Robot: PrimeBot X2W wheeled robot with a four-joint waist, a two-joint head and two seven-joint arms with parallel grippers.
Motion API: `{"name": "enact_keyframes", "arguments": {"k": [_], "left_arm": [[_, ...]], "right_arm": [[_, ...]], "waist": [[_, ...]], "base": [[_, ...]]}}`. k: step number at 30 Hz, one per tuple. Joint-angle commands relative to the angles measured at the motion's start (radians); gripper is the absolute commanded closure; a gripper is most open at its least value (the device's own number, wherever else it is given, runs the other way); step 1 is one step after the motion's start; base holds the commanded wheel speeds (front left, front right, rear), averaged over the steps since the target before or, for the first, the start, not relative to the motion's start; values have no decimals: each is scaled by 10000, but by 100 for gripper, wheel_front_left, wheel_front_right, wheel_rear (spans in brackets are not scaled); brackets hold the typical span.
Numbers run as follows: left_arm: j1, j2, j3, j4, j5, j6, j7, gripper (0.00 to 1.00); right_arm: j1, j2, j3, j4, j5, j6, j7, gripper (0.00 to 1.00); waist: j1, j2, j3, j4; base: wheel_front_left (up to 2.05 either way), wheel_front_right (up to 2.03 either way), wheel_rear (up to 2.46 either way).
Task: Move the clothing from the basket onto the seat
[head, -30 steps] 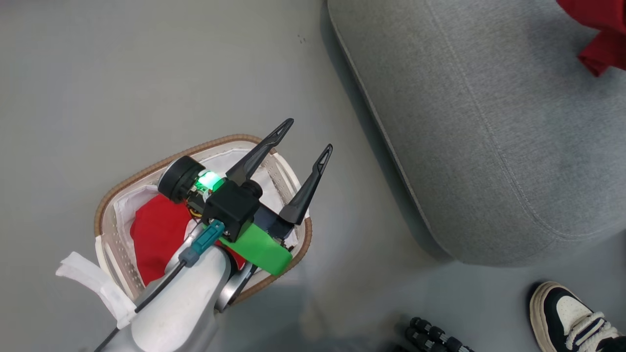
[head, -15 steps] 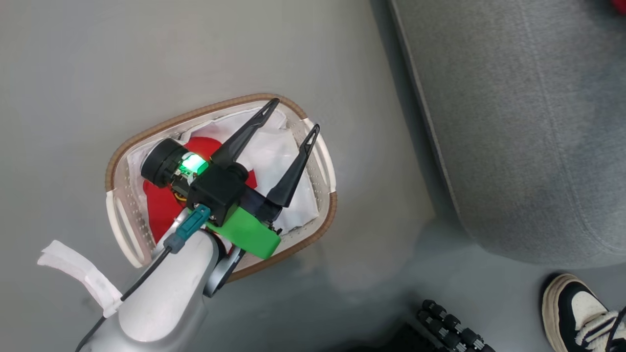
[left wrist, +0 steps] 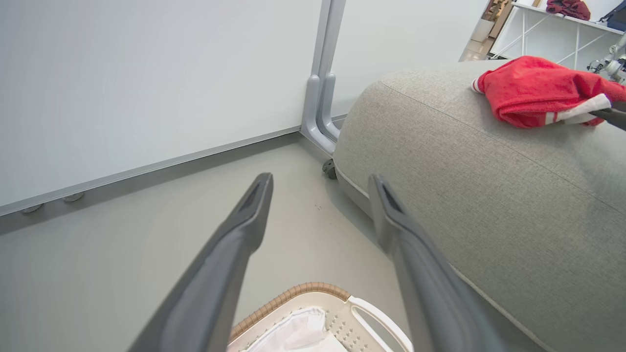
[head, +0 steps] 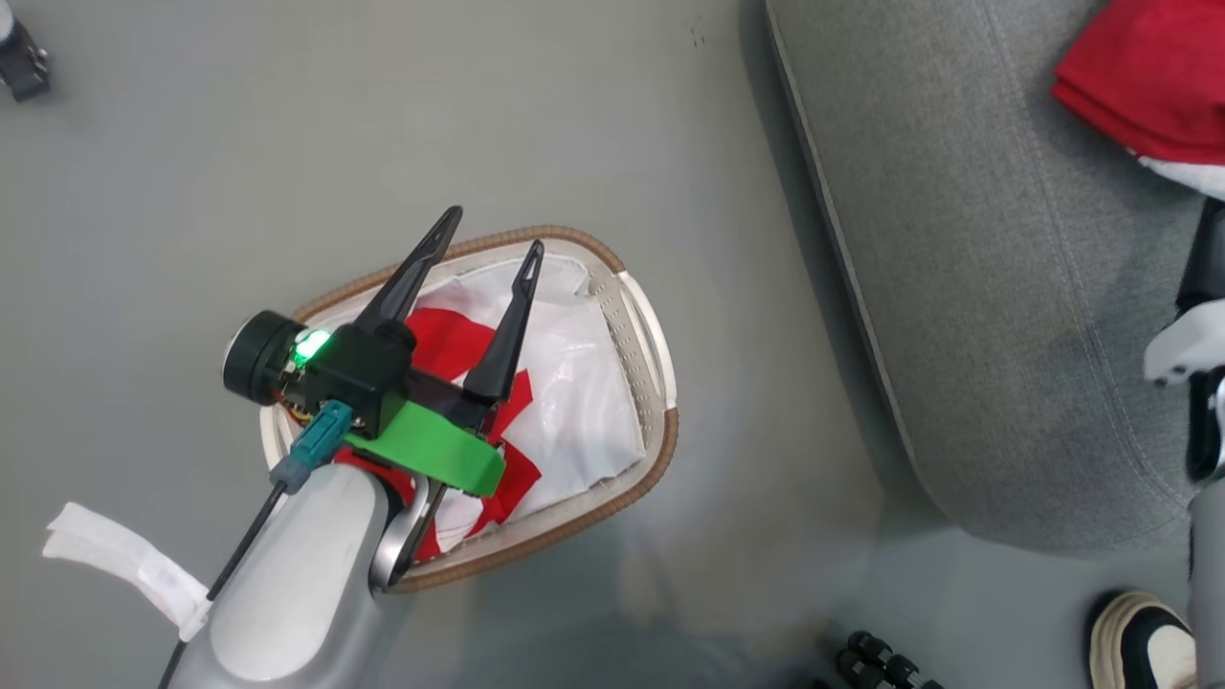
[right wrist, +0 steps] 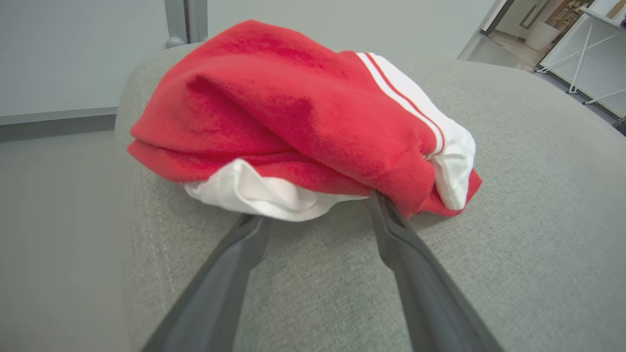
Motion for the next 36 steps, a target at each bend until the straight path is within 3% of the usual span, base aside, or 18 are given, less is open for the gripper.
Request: {"name": "enact_keyframes", "arguments": {"k": [1, 9, 23, 36], "left_arm": [[223, -33, 172, 75, 134, -18, 5, 0], [1072, -510, 1650, 371, 507, -10, 7, 0], [1946, -1294, 4352, 825, 1428, 356, 5, 0], [2623, -1482, 5573, 971, 1896, 337, 5, 0]], "right_arm": [[408, 125, 212, -176, 97, -14, -47, 0], [1535, 785, 1294, -1133, 689, -14, -47, 0], [1173, 1311, 3600, -1453, 1299, -14, -47, 0], [1751, 1367, 4546, -1408, 1845, -14, -47, 0]], "waist": [[-1, 0, -496, 183], [-1, 0, -1409, 701], [-1, 0, -2688, 2168], [-1, 0, -3723, 2671]], "base": [[0, 0, 0], [0, 0, 0], [0, 0, 0], [0, 0, 0]]}}
